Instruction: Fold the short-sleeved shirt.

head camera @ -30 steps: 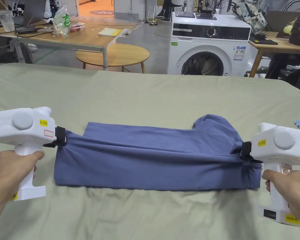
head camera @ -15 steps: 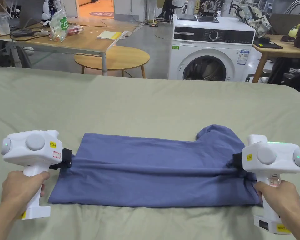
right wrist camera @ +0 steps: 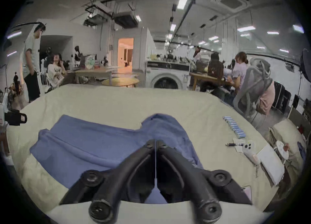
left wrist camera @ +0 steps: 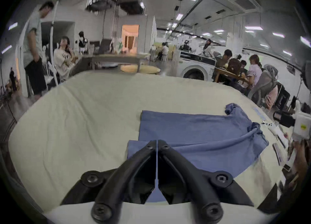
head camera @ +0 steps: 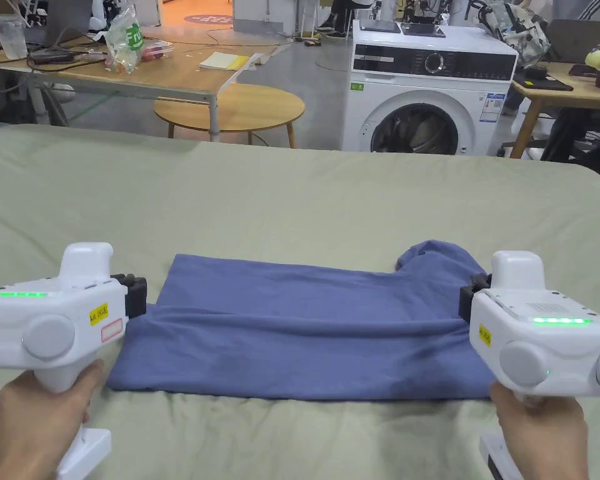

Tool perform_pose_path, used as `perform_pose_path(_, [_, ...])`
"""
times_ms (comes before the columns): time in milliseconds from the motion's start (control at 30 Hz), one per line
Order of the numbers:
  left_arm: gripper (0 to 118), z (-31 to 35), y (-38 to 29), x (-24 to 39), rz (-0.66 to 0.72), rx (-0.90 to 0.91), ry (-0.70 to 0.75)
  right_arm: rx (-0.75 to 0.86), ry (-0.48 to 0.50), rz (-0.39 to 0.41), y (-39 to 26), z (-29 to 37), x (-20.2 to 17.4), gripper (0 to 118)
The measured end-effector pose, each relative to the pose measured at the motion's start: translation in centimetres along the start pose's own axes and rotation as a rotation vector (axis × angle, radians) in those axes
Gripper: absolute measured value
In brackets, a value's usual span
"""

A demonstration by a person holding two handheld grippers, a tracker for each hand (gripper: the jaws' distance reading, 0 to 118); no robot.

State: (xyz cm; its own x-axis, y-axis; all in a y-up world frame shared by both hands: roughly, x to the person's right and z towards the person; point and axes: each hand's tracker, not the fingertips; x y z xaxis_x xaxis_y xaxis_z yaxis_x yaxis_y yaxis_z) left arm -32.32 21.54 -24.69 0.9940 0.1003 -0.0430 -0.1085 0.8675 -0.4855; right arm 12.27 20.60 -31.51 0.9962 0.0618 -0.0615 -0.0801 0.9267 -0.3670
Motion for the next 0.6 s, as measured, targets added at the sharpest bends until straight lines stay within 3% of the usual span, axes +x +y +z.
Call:
perform_pose_path(167, [0,0.5,-1.3,-0.4,0.004,-0.116,-0.004,-0.018,0.035,-0.022,-0.9,1.8,-0.8,0])
perform_pose_path(400, [4,-3.6,-1.4,-4.9,0.137,-0.367,0.02,-0.078,0.033,-0.031,-2.6,1.9,0.2,0])
perform_pose_path(433, [9,-4.7,-1.3,-5.6,0.162,-0.429,0.018,-0.089,0.029,-0.027,-2.8,1.8,0.4,0])
perform_pose_path(500, [36,-6.3,-1.6,-6.4,0.197,-0.51,-0.001,-0.104,0.022,-0.023,-3.0,1.7,0.9,0])
perform_pose_path(600, [43,-8.1,-2.6,-6.3,0.191,-0.581,0.017,-0.123,0.003,-0.018,-3.1,1.6,1.8,0])
